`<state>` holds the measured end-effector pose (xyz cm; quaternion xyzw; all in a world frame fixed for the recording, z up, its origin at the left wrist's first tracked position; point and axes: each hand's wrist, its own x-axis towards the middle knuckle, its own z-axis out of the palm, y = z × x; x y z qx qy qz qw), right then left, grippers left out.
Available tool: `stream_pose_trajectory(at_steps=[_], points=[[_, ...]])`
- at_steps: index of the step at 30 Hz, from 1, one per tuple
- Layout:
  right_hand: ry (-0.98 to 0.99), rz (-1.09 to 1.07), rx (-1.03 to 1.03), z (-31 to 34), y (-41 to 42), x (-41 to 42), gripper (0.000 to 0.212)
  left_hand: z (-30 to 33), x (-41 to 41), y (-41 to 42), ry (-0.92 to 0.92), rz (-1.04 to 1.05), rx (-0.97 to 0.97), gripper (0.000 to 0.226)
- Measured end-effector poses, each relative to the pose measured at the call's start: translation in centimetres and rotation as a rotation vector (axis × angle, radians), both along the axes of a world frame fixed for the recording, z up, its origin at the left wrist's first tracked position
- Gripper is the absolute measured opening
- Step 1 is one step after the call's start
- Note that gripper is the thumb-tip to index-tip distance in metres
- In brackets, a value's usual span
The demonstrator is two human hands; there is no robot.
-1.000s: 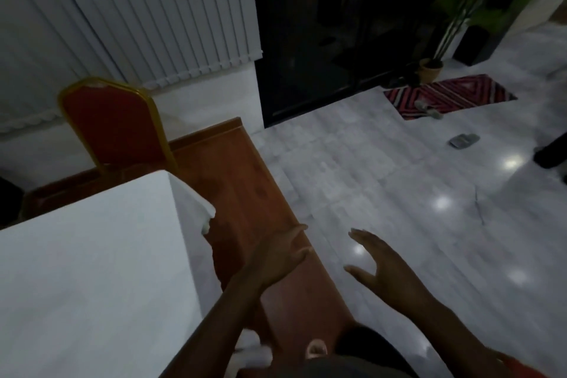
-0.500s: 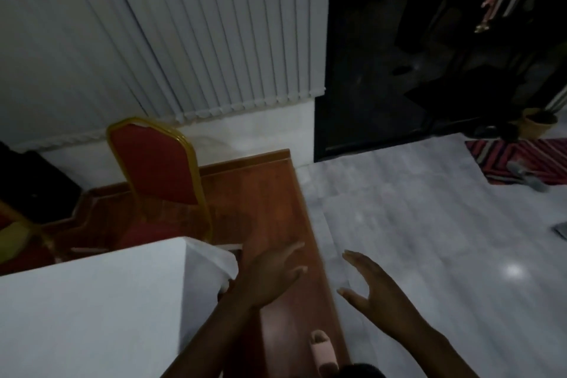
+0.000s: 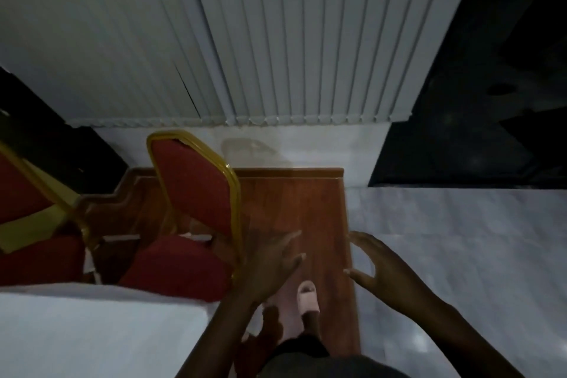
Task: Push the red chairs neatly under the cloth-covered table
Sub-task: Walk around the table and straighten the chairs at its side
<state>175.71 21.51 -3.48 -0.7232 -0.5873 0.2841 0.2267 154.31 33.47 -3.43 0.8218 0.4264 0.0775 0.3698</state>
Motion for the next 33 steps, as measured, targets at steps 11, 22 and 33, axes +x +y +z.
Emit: stream_pose_trajectory(at_steps=[11, 22, 33], points=[[-0.008, 0.071, 0.046, 2.4, 24.9, 7.0, 0.068, 2.5, 6.0, 23.7, 0.06, 0.022, 0.078, 0.062], [0.051, 0.393, 0.023, 0.9, 51.4, 10.7, 0.062, 2.0, 7.5, 41.1, 0.086, 0.395, 0.074, 0.05], [0.068, 0.903, 0.029, 1.1, 73.6, 5.0, 0.068, 5.0, 4.6, 53.3, 0.302, 0.816, 0.078, 0.037]])
